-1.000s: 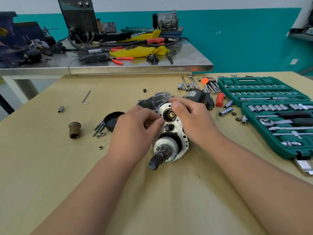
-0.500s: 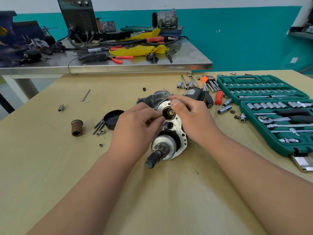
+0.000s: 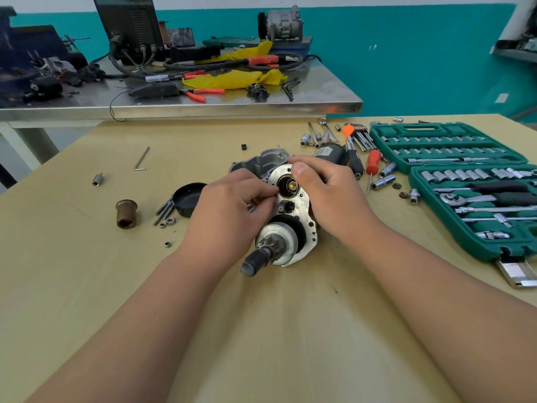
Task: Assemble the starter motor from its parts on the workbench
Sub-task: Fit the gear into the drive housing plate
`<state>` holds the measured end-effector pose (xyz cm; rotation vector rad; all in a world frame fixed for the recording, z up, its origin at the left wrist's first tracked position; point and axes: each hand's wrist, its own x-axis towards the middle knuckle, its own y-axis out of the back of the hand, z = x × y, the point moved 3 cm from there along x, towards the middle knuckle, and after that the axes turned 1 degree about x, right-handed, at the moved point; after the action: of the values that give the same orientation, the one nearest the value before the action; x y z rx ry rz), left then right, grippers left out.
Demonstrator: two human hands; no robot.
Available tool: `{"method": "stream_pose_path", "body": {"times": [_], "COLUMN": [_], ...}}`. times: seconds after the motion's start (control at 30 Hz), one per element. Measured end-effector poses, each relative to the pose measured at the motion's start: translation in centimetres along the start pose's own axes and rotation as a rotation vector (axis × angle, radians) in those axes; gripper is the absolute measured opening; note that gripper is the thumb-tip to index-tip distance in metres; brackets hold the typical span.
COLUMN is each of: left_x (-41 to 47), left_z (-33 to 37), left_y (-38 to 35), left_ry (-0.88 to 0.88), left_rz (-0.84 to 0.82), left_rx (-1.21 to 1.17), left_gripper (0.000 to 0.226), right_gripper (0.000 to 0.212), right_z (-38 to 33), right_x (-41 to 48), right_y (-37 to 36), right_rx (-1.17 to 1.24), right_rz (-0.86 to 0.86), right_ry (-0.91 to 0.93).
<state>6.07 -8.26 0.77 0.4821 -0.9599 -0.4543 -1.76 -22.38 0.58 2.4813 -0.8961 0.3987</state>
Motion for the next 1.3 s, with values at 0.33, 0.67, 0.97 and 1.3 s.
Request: {"method": "stream_pose_path", "body": {"times": [0.33,0.67,0.97,1.3], "left_x": [0.04,0.09,-0.05,-0.04], "left_z": [-0.58,0.10,-0.12,-0.46], "left_y": [0.05,0.00,0.16,0.05], "left_ry": [0.211,0.018,0.027,0.217], "left_rz": [0.032,-0.002,-0.009,-0.005], "left_rx": [-0.138,0.046,-0.073,-0.157], "left_gripper": [0.012,0.005,0.011,0.012], "right_gripper": [0.015,0.016,0.019,0.014], "right_z": [0.06,-0.14,-0.42,0.13], "right_x": [-0.11,-0.14,-0.37,-0.23], "right_y": [-0.03,0.02,0.03,0.16], "right_rx": [0.013,0.015,0.011,0.032], "right_rz": [-0.007,-0.002,-0.005,0.000], "right_ry": [0.011,0.009,0.015,-0.019]}}
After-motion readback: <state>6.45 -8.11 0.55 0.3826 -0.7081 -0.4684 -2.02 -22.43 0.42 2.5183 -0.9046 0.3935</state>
